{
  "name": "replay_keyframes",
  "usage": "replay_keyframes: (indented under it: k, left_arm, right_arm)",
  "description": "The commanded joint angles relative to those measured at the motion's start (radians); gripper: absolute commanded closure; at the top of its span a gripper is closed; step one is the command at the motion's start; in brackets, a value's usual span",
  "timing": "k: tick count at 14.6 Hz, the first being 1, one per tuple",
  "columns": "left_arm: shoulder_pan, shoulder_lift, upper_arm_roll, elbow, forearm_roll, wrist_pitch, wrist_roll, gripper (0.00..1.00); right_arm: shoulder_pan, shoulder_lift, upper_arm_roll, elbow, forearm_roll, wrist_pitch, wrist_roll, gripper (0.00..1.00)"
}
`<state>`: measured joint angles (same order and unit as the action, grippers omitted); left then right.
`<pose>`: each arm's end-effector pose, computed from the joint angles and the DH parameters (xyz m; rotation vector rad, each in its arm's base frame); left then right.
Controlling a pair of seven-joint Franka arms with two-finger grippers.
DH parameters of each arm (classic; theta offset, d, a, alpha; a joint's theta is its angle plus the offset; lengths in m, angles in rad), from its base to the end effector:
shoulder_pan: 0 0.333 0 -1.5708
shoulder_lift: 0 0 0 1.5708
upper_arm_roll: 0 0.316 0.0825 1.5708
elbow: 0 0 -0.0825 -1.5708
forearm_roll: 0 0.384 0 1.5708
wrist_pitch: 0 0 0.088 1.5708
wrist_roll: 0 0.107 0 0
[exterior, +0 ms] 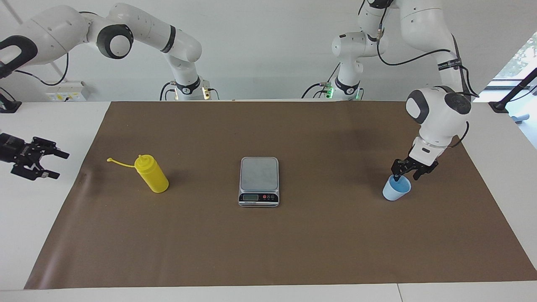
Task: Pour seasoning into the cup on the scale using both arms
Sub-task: 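Grasp the blue cup with the left gripper while the right gripper reaches the bottle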
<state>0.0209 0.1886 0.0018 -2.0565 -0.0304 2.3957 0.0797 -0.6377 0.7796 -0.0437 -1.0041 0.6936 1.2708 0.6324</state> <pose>0.5947 0.0132 0.3600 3.1179 -0.0566 0.2367 0.6043 -0.3708 0.3896 -1.9220 1.4260 0.6083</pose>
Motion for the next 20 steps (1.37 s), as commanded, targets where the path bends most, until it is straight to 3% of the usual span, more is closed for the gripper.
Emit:
replay_keyframes:
  k: [1, 6, 10, 13, 17, 20]
  left_arm:
    - [0.007, -0.021, -0.003, -0.05, 0.004, 0.083, 0.003, 1.0]
    - [-0.007, -0.029, -0.003, -0.022, 0.004, 0.047, -0.064, 1.0]
    - [-0.06, -0.072, -0.005, 0.128, 0.004, -0.263, -0.105, 1.0]
    - [-0.206, -0.069, -0.003, 0.168, 0.007, -0.302, -0.352, 1.0]
    - [-0.462, -0.04, -0.005, 0.209, 0.056, -0.308, -0.791, 1.0]
    - [-0.608, 0.023, -0.005, 0.3, 0.056, -0.337, -0.975, 1.0]
  right_arm:
    - [-0.043, 0.104, 0.01, -0.017, 0.105, -0.018, 0.039, 0.0]
    - [-0.043, 0.118, 0.011, -0.103, 0.222, 0.007, 0.216, 0.0]
    - [-0.027, 0.107, 0.011, -0.194, 0.228, 0.056, 0.222, 0.0]
    - [-0.004, 0.061, 0.013, -0.316, 0.251, 0.096, 0.224, 0.0]
    - [0.052, 0.047, 0.015, -0.346, 0.264, 0.093, 0.224, 0.0]
    - [0.081, 0.0, 0.013, -0.408, 0.296, 0.128, 0.224, 0.0]
